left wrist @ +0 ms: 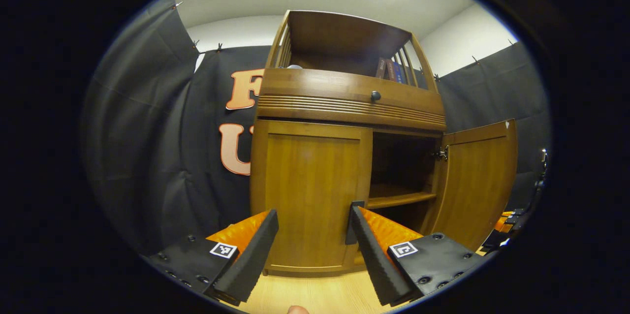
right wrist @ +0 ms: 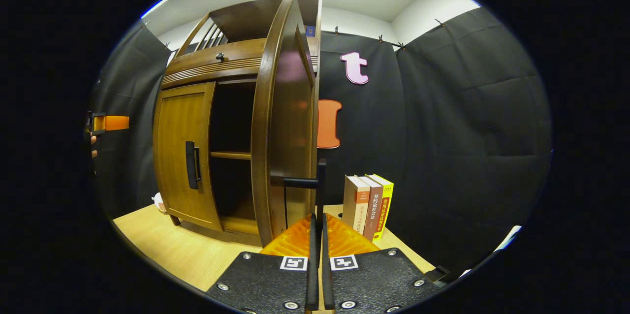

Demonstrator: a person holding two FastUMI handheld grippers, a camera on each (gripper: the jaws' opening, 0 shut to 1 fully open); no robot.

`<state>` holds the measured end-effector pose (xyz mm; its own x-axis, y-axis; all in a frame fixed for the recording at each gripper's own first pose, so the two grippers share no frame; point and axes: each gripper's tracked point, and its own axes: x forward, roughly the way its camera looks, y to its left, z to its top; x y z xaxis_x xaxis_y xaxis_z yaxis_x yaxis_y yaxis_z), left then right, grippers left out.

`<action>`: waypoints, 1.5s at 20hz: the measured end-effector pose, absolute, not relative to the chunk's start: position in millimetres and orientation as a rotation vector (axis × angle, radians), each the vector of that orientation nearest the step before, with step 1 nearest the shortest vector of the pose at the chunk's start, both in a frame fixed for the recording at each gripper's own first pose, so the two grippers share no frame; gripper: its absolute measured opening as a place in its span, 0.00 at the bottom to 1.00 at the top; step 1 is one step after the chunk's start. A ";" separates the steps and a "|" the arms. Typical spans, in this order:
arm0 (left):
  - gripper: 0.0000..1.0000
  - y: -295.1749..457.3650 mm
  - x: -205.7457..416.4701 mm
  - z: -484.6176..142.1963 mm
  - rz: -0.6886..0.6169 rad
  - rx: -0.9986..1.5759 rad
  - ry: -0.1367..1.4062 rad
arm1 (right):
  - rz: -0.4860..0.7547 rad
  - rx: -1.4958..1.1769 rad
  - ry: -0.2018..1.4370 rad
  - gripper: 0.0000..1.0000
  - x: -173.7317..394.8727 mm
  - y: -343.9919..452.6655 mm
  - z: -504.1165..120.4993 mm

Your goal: Open the right door of the double-door shoe cabinet with the right hand, and open the left door with the left hand.

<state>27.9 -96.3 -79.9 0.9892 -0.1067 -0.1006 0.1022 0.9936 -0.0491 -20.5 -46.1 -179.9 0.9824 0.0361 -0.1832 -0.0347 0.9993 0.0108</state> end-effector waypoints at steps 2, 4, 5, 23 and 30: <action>0.94 -108.1 34.1 -80.9 -0.104 -0.039 0.101 | 0.051 0.036 0.189 0.02 -17.7 -56.0 -180.1; 0.94 -118.1 40.8 -83.9 -0.106 -0.041 0.097 | 0.056 0.084 0.199 0.02 -19.0 -69.4 -180.8; 0.94 -123.6 44.9 -87.3 -0.107 -0.042 0.099 | 0.050 0.094 0.199 0.03 -21.2 -78.3 -179.3; 0.94 -184.3 131.3 -176.5 -0.128 -0.015 0.225 | -0.115 0.050 0.106 0.71 -65.2 -168.4 -140.3; 0.94 -189.4 164.3 -214.7 -0.132 -0.011 0.261 | -0.152 0.036 0.116 0.92 -61.3 -180.2 -144.8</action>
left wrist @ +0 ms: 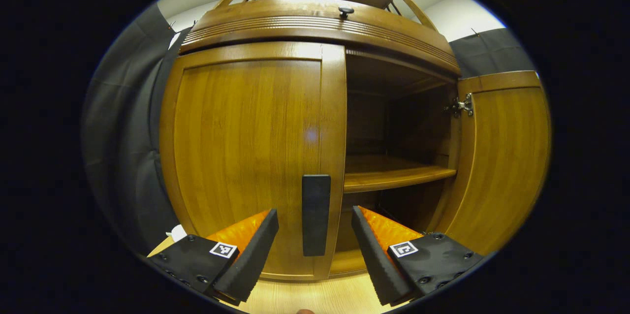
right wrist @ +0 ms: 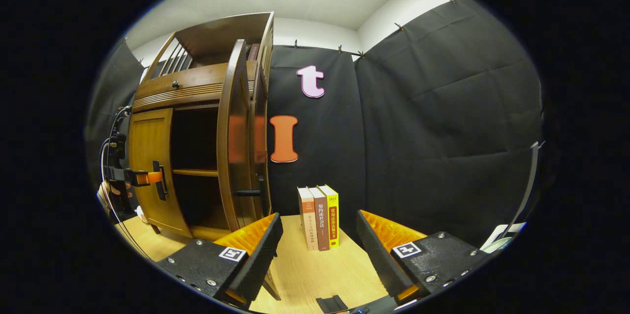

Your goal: Open the right door of the double-door shoe cabinet with the right hand, and open the left door with the left hand.

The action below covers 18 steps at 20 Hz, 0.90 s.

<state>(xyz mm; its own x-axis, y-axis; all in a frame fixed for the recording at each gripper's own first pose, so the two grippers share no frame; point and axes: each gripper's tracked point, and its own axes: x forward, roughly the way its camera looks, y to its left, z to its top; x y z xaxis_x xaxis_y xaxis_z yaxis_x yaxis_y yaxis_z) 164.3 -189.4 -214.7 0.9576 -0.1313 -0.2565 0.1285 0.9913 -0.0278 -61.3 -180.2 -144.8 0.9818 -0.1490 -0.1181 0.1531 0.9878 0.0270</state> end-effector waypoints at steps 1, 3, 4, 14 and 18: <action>0.94 -189.2 169.2 -220.4 -0.131 -0.010 0.269 | -0.153 0.035 0.117 0.92 -60.4 -179.9 -145.1; 0.94 -188.1 176.2 -229.8 -0.128 -0.022 0.282 | -0.155 0.025 0.116 0.92 -57.8 -178.9 -144.9; 0.94 -188.4 180.6 -232.5 -0.130 -0.031 0.286 | -0.155 0.017 0.117 0.92 -57.0 -178.0 -144.9; 0.56 -193.8 194.0 -240.8 -0.146 -0.023 0.279 | -0.173 0.048 0.108 0.92 -53.6 -181.5 -139.0; 0.43 -194.6 192.4 -242.4 -0.157 -0.026 0.283 | -0.189 0.053 0.101 0.92 -59.7 -185.6 -133.8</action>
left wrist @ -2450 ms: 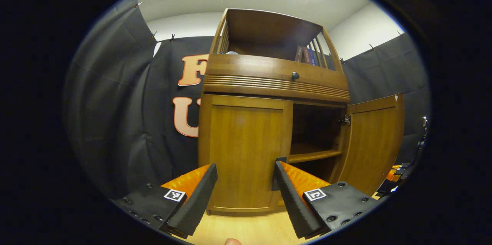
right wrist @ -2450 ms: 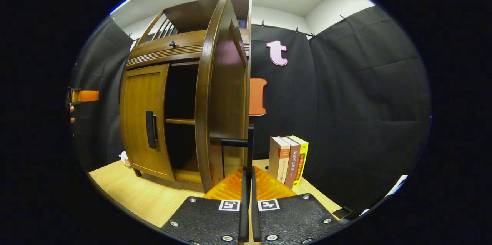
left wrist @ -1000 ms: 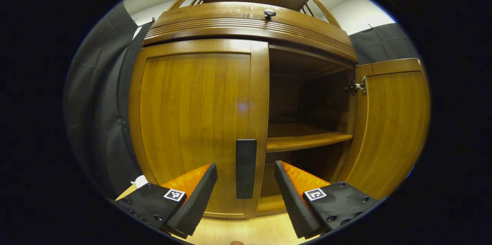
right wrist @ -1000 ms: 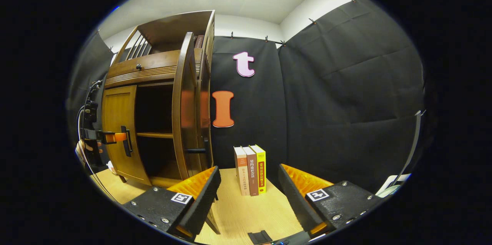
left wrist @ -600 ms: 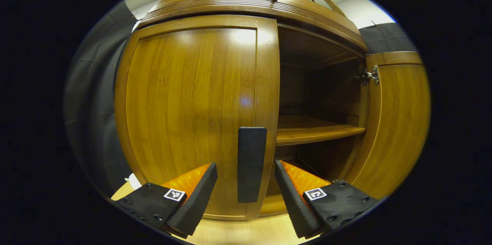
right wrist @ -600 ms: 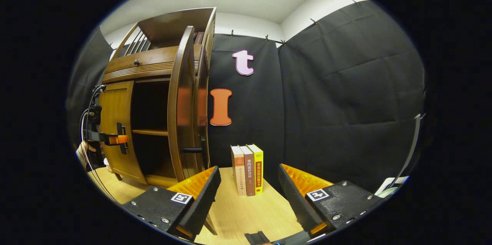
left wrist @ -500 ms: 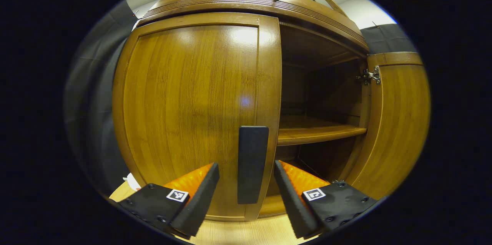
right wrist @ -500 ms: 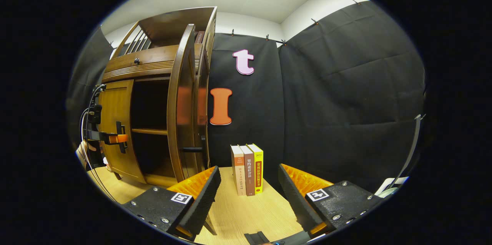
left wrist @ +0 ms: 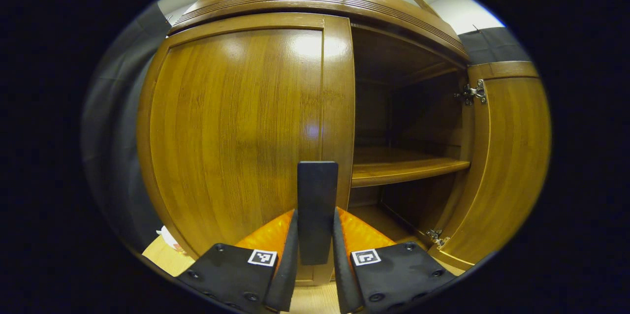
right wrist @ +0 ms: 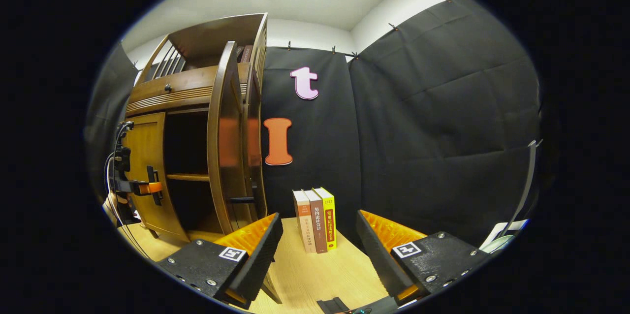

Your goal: Open the right door of the double-door shoe cabinet with the right hand, and open the left door with the left hand.

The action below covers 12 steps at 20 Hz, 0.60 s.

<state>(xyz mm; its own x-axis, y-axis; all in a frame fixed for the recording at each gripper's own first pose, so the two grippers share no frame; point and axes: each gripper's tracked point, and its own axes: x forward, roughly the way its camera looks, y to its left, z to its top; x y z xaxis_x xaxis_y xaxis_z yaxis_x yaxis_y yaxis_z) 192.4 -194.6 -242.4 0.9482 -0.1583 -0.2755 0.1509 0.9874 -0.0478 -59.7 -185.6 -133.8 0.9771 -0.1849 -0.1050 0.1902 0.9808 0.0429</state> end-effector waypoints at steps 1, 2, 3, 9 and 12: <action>0.37 -194.0 192.8 -242.1 -0.158 -0.027 0.279 | -0.192 0.053 0.100 0.92 -60.0 -186.3 -133.1; 0.36 -194.1 192.1 -241.6 -0.158 -0.031 0.275 | -0.195 0.053 0.099 0.92 -61.5 -185.8 -132.3; 0.34 -193.2 191.2 -241.7 -0.162 -0.026 0.274 | -0.195 0.052 0.098 0.92 -62.5 -185.2 -130.6; 0.25 -191.9 162.2 -233.7 -0.220 -0.042 0.282 | -0.192 0.042 0.089 0.92 -70.8 -174.4 -116.0; 0.25 -184.9 136.1 -227.9 -0.264 -0.053 0.280 | -0.179 0.054 0.078 0.92 -73.5 -160.0 -106.5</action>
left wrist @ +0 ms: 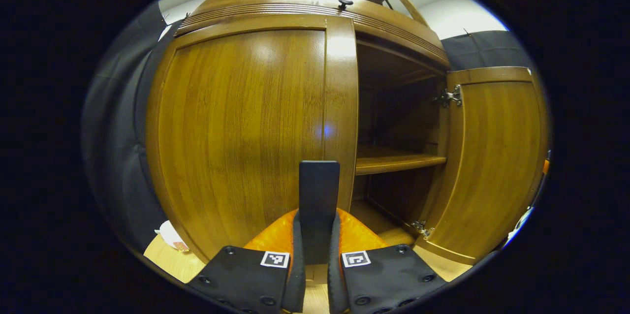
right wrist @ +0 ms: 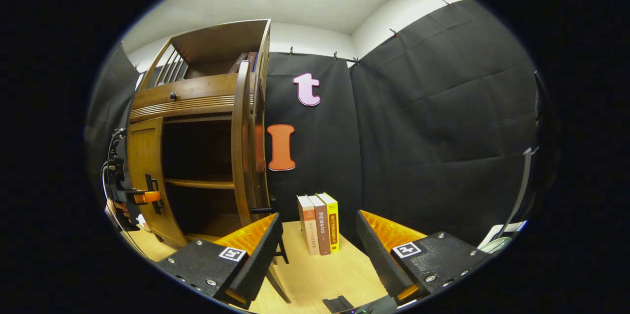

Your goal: Open the right door of the double-door shoe cabinet with the right hand, and open the left door with the left hand.

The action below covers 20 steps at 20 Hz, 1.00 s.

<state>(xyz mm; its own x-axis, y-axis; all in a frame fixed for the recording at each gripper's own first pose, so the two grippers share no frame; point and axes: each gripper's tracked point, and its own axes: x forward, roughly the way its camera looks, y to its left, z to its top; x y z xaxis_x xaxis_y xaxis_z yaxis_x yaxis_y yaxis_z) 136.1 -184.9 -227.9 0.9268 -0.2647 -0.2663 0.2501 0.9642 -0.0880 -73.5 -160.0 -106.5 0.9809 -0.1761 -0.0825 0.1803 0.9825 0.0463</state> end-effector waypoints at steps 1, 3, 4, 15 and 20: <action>0.25 -180.8 126.7 -224.5 -0.277 -0.054 0.278 | -0.177 0.055 0.079 0.92 -74.9 -155.6 -104.7; 0.25 -173.7 108.9 -219.2 -0.299 -0.060 0.275 | -0.174 0.053 0.082 0.92 -74.6 -147.1 -102.8; 0.25 -169.3 99.4 -217.0 -0.308 -0.062 0.276 | -0.170 0.053 0.084 0.92 -74.8 -141.7 -101.4; 0.24 -109.2 30.1 -197.0 -0.338 -0.050 0.276 | -0.098 0.075 0.086 0.92 -78.0 -76.7 -86.5; 0.25 -85.2 13.5 -189.5 -0.321 -0.029 0.277 | -0.064 0.061 0.081 0.92 -69.5 -50.0 -79.1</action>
